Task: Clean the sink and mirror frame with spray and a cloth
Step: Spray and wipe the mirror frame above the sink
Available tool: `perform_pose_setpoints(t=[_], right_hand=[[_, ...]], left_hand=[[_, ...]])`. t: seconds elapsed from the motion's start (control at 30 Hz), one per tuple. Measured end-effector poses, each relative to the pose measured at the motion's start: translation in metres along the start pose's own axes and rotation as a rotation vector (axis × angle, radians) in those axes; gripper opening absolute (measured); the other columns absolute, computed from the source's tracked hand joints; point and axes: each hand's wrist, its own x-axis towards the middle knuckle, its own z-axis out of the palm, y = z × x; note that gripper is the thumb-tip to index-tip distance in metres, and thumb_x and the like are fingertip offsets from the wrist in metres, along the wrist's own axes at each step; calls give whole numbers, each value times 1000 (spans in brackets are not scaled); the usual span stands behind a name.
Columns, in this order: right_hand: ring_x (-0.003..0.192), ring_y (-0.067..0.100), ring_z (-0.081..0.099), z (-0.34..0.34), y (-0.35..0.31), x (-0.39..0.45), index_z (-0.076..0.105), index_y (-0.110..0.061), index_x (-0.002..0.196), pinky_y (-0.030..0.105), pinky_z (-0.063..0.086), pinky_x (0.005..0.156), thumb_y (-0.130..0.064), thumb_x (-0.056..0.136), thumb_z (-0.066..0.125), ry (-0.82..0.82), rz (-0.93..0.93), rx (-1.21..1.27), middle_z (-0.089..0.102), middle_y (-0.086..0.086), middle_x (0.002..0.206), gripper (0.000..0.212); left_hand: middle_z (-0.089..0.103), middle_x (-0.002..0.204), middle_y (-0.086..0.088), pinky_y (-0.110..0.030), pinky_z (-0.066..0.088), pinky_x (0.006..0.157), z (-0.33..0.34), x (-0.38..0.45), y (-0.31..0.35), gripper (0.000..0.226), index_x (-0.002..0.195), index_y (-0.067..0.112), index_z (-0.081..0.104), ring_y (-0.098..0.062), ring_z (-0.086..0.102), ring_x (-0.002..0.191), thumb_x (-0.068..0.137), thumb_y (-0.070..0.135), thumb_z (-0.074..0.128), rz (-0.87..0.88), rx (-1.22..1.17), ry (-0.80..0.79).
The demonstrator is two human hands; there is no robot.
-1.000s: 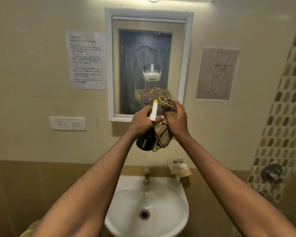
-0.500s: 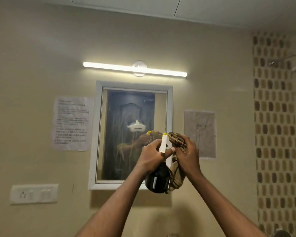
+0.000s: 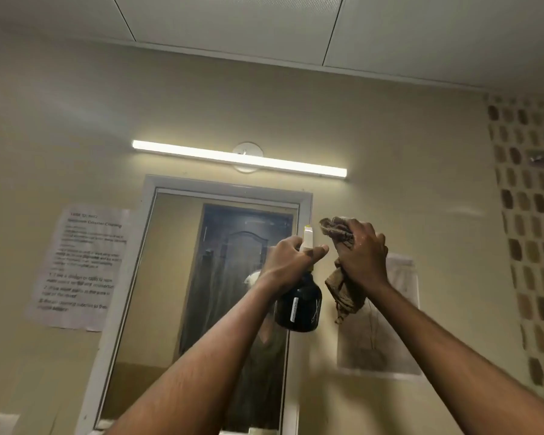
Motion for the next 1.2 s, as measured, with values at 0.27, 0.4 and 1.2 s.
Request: perform_pose_setpoints(t=[0.27, 0.4, 1.2], right_hand=[[110, 31, 45, 17, 22, 48, 51, -22, 129, 43, 39, 91, -33, 93, 54, -9, -58, -63, 53, 7, 127, 38], [110, 30, 45, 25, 22, 53, 51, -22, 129, 41, 37, 90, -34, 93, 53, -14, -77, -55, 54, 6, 127, 37], [115, 36, 41, 30, -12, 99, 54, -20, 127, 42, 34, 91, -22, 90, 57, -14, -244, -206, 52, 11, 129, 37]], left_hand=[[65, 93, -10, -47, 54, 82, 7, 55, -8, 41, 95, 9, 62, -28, 64, 87, 84, 48, 63, -3, -68, 109], [60, 77, -2, -32, 50, 67, 9, 68, -6, 29, 79, 12, 60, -16, 57, 69, 88, 39, 64, 24, -44, 133], [62, 77, -4, -24, 47, 59, 6, 63, 3, 29, 87, 7, 62, -14, 58, 65, 89, 36, 61, -105, -192, 53]])
